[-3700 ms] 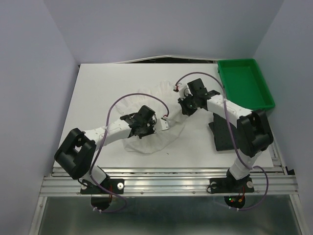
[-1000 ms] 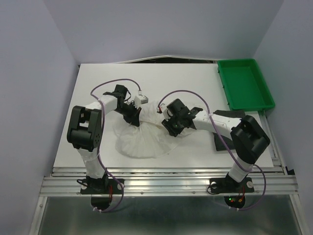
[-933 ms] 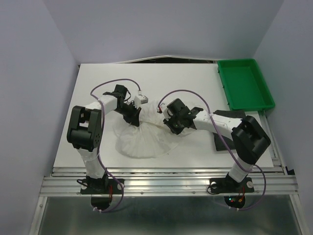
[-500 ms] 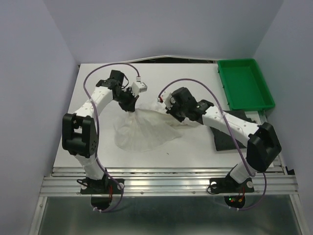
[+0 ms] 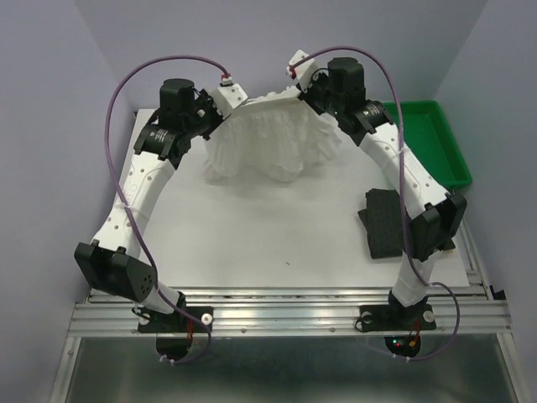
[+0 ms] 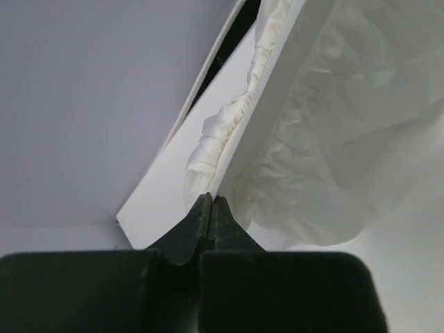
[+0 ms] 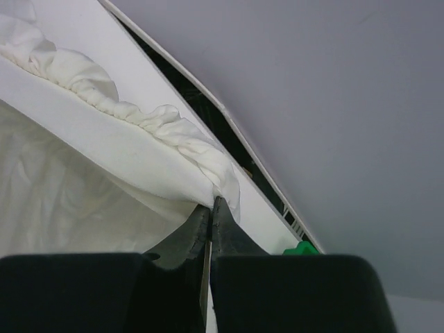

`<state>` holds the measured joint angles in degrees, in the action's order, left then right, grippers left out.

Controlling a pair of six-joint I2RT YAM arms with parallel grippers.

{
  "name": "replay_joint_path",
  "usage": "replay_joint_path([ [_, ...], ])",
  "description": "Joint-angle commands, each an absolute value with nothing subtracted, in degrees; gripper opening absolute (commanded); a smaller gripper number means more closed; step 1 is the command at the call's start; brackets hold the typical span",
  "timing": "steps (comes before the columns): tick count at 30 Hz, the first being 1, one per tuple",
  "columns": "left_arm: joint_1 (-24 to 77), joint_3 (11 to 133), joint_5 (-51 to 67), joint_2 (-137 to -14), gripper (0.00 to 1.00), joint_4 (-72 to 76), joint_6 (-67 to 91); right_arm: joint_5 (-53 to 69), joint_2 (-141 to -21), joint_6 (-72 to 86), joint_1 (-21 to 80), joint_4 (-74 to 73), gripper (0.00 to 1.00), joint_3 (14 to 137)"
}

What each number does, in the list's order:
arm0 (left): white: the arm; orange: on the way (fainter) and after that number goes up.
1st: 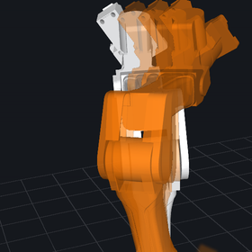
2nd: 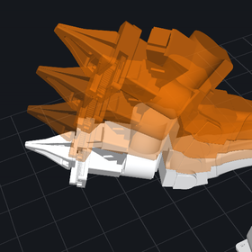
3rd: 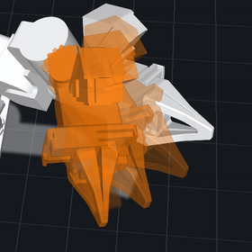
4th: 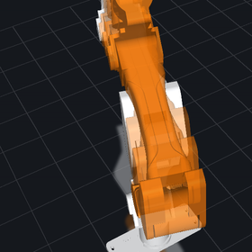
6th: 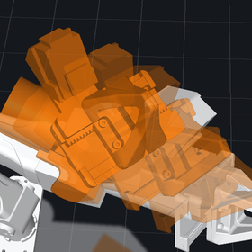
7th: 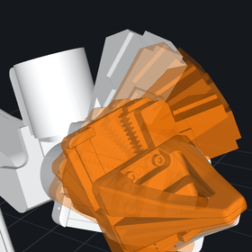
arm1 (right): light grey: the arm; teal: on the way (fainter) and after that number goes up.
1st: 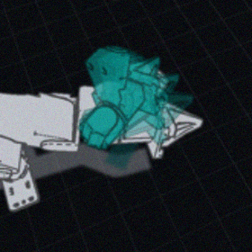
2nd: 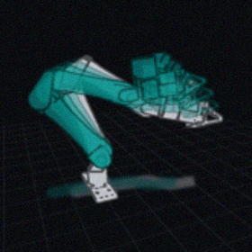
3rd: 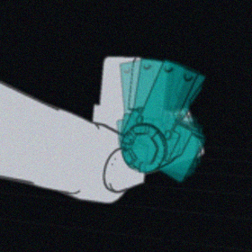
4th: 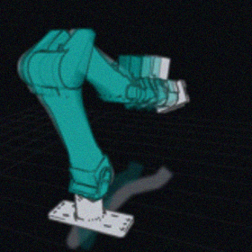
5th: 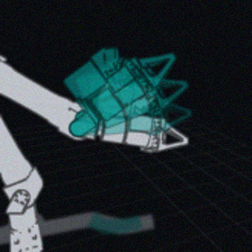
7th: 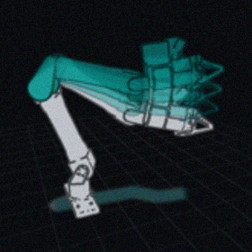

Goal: Fold and stack the skirts

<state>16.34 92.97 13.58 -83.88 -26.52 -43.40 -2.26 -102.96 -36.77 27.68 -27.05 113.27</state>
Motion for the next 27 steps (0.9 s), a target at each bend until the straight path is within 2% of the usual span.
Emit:
replay_joint_path([
  [1, 15.55, 97.03, 4.39, -86.4, 0.0, -27.14, -46.66, -5.64, -107.4, -40.17, 24.52, -32.68, 0.01, 120.76],
  [5, 16.34, 88.26, 10.78, -80.27, 0.0, -33.03, -52.0, -0.98, -103.02, -38.59, 24.52, -41.98, 0.01, 116.03],
  [10, 20.12, 70.6, 15.63, -71.65, 0.0, -38.4, -54.67, 8.86, -94.5, -35.34, 24.52, -49.98, 0.01, 97.76],
  [13, 24.16, 62.0, 18.35, -70.75, 0.0, -39.29, -53.79, 17.47, -94.74, -32.61, 24.52, -55.78, 0.01, 89.34],
  [16, 28.11, 58.37, 20.29, -72.94, 0.0, -39.12, -50.47, 24.5, -99.91, -31.11, 24.52, -60.89, 0.01, 86.14],
  [19, 28.83, 56.34, 23.99, -76.37, 0.0, -37.63, -47.21, 26.01, -103.7, -28.92, 24.52, -64.69, 0.01, 85.08],
  [22, 29.18, 55.37, 26.01, -78.13, 0.0, -35.78, -45.88, 25.23, -100.83, -26.9, 24.52, -61.35, 0.01, 82.18],
  [27, 29.44, 55.28, 28.39, -79.89, 0.0, -35.86, -45.26, 27.07, -100.63, -28.21, 24.52, -67.31, 0.04, 84.28],
])
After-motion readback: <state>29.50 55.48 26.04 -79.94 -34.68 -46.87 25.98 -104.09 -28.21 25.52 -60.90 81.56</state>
